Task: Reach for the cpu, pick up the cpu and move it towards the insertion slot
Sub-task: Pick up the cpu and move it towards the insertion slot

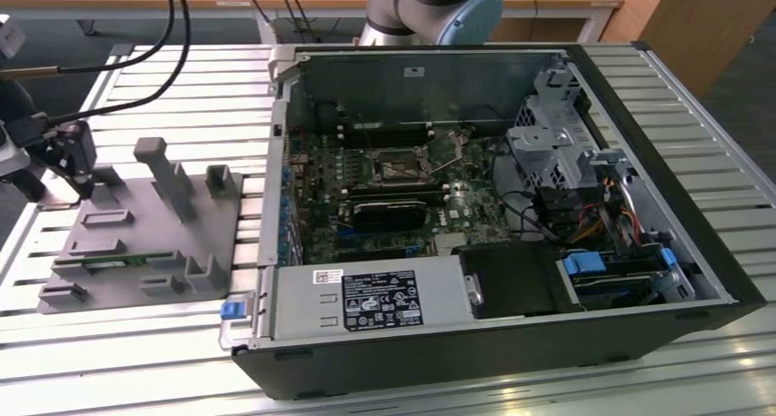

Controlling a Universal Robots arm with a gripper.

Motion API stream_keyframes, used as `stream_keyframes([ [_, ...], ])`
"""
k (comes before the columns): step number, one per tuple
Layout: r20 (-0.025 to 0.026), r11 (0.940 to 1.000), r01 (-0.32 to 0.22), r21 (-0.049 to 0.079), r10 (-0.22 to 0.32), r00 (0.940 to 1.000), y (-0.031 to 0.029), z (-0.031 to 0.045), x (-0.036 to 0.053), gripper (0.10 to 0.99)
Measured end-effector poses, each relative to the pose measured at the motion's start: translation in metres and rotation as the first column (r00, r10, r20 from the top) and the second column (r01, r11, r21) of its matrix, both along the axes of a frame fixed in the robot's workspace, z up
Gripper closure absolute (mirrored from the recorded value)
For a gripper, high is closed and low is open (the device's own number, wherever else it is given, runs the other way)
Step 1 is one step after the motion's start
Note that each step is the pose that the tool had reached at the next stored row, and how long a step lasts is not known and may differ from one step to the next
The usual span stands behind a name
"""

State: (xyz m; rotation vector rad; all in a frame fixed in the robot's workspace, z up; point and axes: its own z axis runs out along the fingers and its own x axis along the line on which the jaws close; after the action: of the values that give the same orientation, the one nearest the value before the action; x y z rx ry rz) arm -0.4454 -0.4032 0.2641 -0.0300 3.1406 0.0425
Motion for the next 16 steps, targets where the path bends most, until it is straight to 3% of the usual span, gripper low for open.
stream_keyframes([
  [7,0.0001,1.0,0.0,0.0,0.0,1.0,0.0003,0.0077,0.0,0.545],
  [16,0.0001,1.0,0.001,0.0,-0.001,1.0,0.0015,0.0341,0.0,0.545],
])
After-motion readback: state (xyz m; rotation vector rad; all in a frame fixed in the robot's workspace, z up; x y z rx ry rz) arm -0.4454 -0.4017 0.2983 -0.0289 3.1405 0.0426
